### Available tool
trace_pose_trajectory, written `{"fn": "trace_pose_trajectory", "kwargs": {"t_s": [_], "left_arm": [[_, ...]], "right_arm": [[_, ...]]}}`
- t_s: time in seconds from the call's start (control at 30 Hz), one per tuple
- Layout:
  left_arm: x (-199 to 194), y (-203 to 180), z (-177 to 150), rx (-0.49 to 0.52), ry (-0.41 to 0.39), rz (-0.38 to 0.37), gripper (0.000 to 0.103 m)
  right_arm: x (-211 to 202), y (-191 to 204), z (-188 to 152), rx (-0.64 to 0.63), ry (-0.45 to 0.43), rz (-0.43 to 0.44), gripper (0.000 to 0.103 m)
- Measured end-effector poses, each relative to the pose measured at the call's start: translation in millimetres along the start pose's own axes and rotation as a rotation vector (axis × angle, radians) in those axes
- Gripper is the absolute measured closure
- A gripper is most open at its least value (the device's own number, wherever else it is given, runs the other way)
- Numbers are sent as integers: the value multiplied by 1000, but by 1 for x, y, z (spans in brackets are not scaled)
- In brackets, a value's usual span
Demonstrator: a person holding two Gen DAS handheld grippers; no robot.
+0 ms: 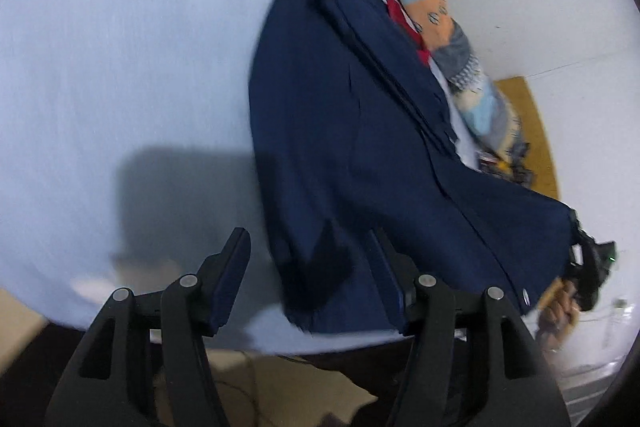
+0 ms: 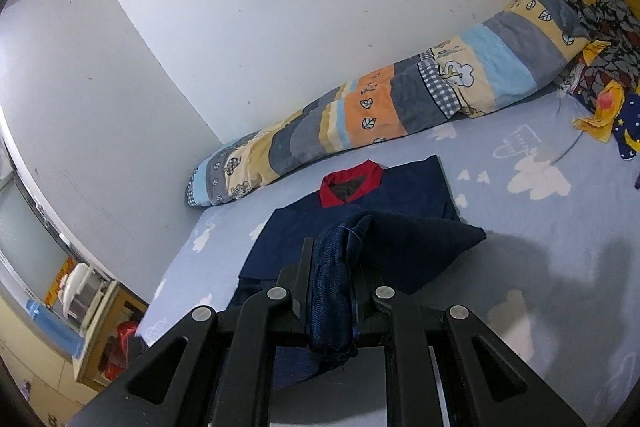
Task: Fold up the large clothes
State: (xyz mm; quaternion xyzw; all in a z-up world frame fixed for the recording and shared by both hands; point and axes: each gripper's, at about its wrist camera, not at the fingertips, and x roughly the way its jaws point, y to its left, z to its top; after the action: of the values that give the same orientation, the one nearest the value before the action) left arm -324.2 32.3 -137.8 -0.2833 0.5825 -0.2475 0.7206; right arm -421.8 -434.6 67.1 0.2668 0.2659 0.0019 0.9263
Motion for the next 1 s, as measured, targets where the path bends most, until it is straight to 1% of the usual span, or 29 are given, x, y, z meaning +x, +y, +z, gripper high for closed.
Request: {"fn": "trace_pose_trajectory", "kwargs": {"t_s": [0.07, 0.13, 0.2, 0.23, 0.27, 0.33, 0.37, 0.4, 0.43, 0.47, 0.5, 0.53, 0.57, 0.67, 0.8, 0.93, 1.0], "left_arm": [[15, 5, -21, -12, 29, -36, 44], [27, 5, -30, -27, 33, -31, 44], [44, -2, -32, -43, 49, -60, 44], [51, -9, -30, -29, 41, -53, 44], [55, -15, -28, -16, 21, -29, 44], [61, -22, -22, -23, -18, -16, 41], [62, -25, -20, -28, -38, -16, 43], [61, -33, -20, -1, -69, 17, 77], [62, -38, -20, 30, -77, 41, 87], [62, -42, -20, 51, -87, 70, 87], [58, -46, -22, 63, -116, 96, 87], [53, -50, -24, 80, -145, 111, 87], [50, -49, -25, 87, -158, 116, 87], [32, -47, -25, 104, -191, 105, 87], [2, -48, -29, 160, -228, 109, 87], [-17, -41, -27, 168, -258, 95, 87], [-24, -36, -29, 170, -261, 98, 87]], "right_arm": [[-2, -1, -5, 6, 1, -4, 90], [-4, -2, -10, 17, 0, -10, 90], [-7, -2, -14, 19, 0, -15, 90], [-9, -3, -17, 23, -1, -22, 90], [-11, -5, -18, 29, -2, -23, 90], [-13, -9, -22, 45, 2, -25, 90], [-15, -10, -25, 51, 4, -24, 90], [-16, -12, -27, 55, 5, -24, 90], [-18, -13, -29, 57, 6, -26, 90], [-19, -14, -31, 59, 8, -27, 90], [-21, -15, -33, 63, 10, -28, 90], [-21, -16, -35, 66, 12, -27, 90], [-23, -17, -37, 68, 13, -25, 90], [-28, -18, -43, 77, 12, -23, 90], [-40, -20, -54, 78, 11, -19, 90], [-53, -19, -70, 65, 26, -10, 90], [-57, -19, -77, 57, 36, -7, 90]]}}
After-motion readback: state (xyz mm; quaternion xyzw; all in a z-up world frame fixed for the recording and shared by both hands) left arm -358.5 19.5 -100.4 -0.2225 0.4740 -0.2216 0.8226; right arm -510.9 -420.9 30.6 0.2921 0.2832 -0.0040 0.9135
